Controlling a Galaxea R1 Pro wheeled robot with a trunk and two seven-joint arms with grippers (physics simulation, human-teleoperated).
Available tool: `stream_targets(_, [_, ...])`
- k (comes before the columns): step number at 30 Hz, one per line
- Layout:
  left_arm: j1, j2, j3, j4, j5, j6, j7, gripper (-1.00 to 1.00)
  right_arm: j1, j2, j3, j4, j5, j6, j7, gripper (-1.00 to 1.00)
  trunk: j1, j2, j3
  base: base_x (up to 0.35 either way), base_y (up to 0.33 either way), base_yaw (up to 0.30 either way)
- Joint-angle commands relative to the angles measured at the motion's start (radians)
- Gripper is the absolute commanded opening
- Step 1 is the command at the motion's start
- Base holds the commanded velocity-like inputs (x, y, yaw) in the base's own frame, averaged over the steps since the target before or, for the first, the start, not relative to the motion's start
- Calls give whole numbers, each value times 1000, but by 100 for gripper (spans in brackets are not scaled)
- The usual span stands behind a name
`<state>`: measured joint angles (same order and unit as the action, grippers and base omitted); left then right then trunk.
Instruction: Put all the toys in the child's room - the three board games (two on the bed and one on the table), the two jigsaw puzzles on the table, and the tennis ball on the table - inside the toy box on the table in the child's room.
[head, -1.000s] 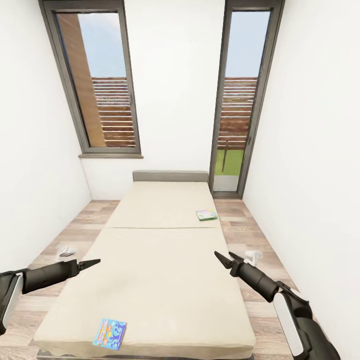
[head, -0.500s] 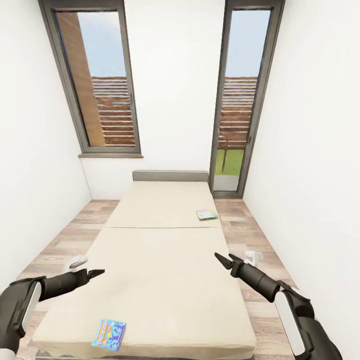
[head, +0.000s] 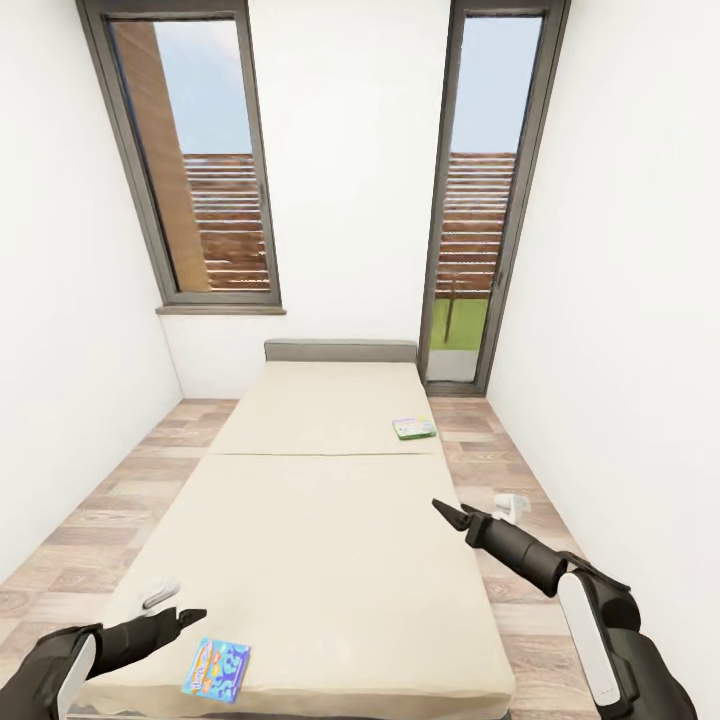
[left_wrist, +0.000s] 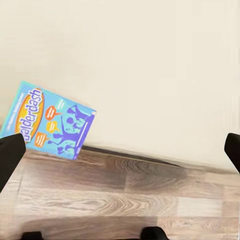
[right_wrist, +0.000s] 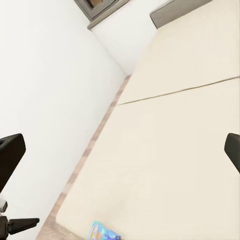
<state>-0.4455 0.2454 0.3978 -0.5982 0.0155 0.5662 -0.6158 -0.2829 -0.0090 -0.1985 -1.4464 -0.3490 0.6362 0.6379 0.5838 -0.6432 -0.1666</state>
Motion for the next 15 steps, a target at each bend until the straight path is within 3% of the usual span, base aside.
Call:
stream_targets(1, [-1, 0, 4, 10, 3, -3, -4, 100, -1, 0, -2, -1, -6, 8, 0, 100, 4, -9, -5, 0, 0, 0])
stream_targets(5, [4, 16, 7, 65, 7, -47, -15, 100, -1, 0, -5, -5, -8, 19, -3, 100, 20, -37, -17, 0, 0, 0])
stream_targets(8, [7, 54, 8, 123, 18, -65, -33, 100, -1, 0, -6, -6, -8, 23, -3, 100, 31, -58, -27, 0, 0, 0])
stream_targets(15, [8, 69, 29, 203, 25, -114, -101, 100, -1, 1, -6, -6, -10, 25, 0, 100, 58, -107, -49, 0, 0, 0])
